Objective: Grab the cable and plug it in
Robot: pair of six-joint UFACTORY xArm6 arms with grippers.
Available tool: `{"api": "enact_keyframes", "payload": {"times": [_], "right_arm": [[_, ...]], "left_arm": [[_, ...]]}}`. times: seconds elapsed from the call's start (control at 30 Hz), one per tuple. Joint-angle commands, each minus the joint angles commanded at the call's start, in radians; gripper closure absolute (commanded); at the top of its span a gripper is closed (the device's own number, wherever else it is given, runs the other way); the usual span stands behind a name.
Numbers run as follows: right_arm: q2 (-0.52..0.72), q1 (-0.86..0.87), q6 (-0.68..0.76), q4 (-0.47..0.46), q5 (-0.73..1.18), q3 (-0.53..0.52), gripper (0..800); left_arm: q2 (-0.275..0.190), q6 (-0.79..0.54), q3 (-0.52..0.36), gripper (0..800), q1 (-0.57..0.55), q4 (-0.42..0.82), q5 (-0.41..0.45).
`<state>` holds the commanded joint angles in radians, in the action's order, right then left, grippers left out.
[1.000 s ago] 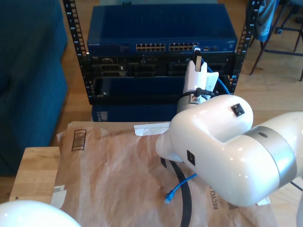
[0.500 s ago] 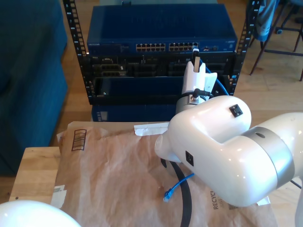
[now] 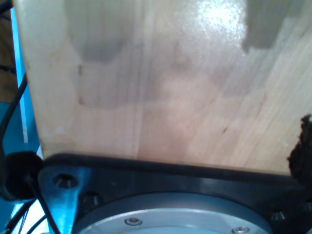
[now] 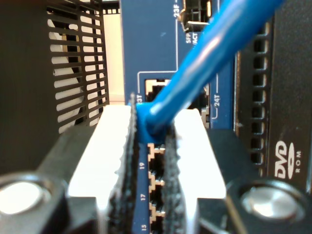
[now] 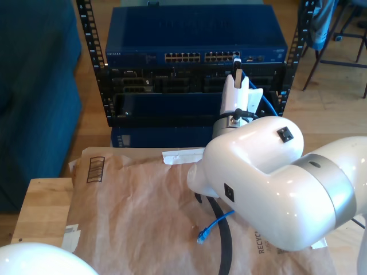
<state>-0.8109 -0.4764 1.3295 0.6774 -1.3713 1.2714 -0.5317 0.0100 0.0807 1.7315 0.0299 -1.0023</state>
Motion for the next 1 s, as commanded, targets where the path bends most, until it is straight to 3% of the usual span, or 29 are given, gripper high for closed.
{"api": "enact_keyframes", "payload": {"times": [1.0], "right_arm": [[-0.023, 0.005, -0.002, 0.000, -0.002, 0.035, 800]], "left_arm": [[0.000, 0.000, 0.000, 0, 0.000, 0.000, 0.000]]}}
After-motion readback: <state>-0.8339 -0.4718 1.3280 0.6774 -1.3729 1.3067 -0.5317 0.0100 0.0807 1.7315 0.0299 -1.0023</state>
